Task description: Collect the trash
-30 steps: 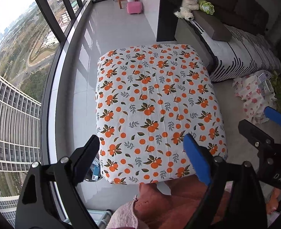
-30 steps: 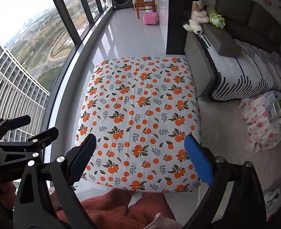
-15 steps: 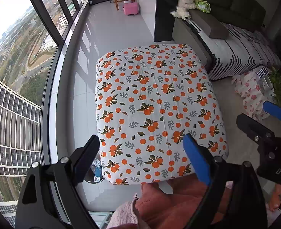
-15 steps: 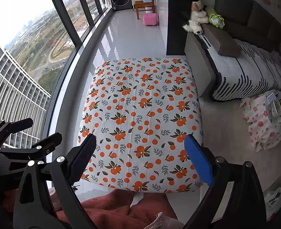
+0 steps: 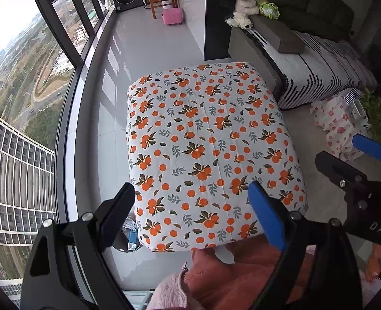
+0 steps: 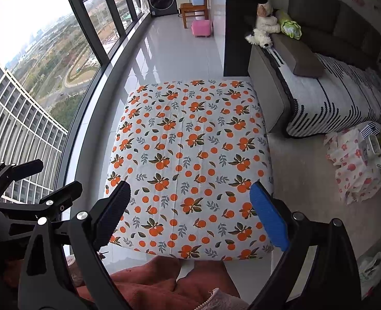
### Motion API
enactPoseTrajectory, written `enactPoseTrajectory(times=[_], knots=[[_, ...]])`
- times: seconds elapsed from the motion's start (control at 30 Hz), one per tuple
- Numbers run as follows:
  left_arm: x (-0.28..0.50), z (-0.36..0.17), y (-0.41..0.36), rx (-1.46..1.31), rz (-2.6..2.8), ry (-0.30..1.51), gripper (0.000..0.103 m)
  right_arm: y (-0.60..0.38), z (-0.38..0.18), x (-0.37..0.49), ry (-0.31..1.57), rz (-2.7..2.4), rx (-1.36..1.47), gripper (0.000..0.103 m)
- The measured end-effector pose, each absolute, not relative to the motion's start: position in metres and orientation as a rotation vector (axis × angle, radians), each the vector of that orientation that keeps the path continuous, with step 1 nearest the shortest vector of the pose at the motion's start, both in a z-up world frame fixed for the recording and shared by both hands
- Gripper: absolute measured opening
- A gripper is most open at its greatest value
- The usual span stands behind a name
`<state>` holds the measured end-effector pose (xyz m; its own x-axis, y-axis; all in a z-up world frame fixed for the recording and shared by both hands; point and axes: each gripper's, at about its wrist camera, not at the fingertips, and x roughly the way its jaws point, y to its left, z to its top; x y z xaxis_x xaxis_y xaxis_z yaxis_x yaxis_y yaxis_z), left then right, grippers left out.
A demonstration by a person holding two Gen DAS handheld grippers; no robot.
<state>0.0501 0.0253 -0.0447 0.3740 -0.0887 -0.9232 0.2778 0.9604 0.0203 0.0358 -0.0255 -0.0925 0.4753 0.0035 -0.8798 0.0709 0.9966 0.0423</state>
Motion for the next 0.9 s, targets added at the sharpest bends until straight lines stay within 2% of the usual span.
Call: enactPoseTrajectory(times=[0.9], knots=[[0.0488, -0.0414, 0.0224, 0.184, -0.241, 1.163, 0.089, -0.0246, -0.0936, 0.0341, 1.074, -0.039, 0.08, 0.09]])
